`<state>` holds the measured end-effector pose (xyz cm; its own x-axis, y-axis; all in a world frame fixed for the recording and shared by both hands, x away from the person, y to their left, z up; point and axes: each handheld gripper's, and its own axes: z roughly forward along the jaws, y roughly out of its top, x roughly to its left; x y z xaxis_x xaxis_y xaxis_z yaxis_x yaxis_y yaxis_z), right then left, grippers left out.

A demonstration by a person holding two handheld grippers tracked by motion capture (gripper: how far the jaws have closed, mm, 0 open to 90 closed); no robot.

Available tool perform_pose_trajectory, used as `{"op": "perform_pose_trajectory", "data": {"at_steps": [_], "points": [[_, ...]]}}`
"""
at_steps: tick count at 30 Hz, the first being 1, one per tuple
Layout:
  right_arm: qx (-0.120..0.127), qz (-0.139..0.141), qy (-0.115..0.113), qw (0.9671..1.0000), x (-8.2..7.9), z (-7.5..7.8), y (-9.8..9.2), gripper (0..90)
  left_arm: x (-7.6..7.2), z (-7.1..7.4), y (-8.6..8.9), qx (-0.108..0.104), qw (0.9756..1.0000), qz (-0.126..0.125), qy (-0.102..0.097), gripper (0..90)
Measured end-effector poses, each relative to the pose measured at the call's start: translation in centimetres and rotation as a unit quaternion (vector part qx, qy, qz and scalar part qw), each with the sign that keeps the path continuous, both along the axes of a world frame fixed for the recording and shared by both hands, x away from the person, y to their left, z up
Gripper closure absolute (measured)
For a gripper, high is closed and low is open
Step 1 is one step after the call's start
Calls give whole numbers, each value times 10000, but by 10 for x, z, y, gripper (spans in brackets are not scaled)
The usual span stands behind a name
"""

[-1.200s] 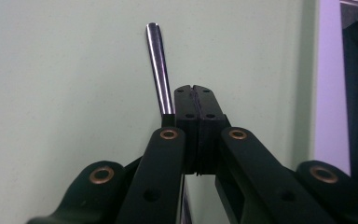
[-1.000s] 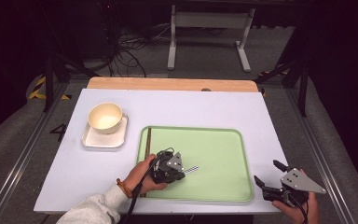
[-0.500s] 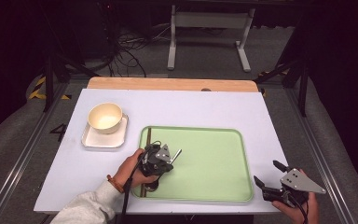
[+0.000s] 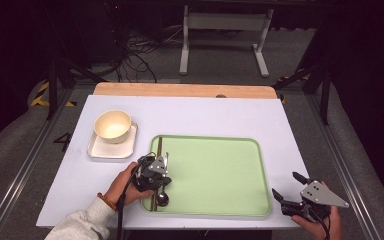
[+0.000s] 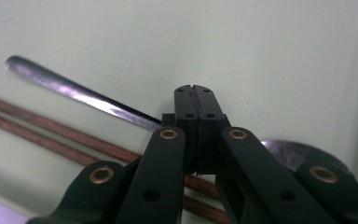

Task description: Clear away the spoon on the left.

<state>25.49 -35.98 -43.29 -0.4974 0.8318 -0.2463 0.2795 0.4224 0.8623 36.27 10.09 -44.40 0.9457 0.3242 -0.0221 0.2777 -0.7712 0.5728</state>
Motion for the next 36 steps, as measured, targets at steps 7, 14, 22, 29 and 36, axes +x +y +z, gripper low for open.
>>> {"op": "perform_pose_trajectory", "data": {"at_steps": [7,14,22,29,36], "points": [[-1,13,5,10000,1,0,1,152,-4,-1,9,-102,9999,35,72,900],[0,37,22,10000,2,0,2,151,-7,-3,15,-234,9997,52,107,900],[30,92,11,10000,6,0,3,149,-10,-2,25,-355,9993,119,-57,900],[13,110,-27,9999,9,2,3,148,-10,5,34,-511,9983,169,-236,899],[117,43,-74,9999,12,6,-1,147,-11,20,51,-708,9951,363,-583,874]]}}
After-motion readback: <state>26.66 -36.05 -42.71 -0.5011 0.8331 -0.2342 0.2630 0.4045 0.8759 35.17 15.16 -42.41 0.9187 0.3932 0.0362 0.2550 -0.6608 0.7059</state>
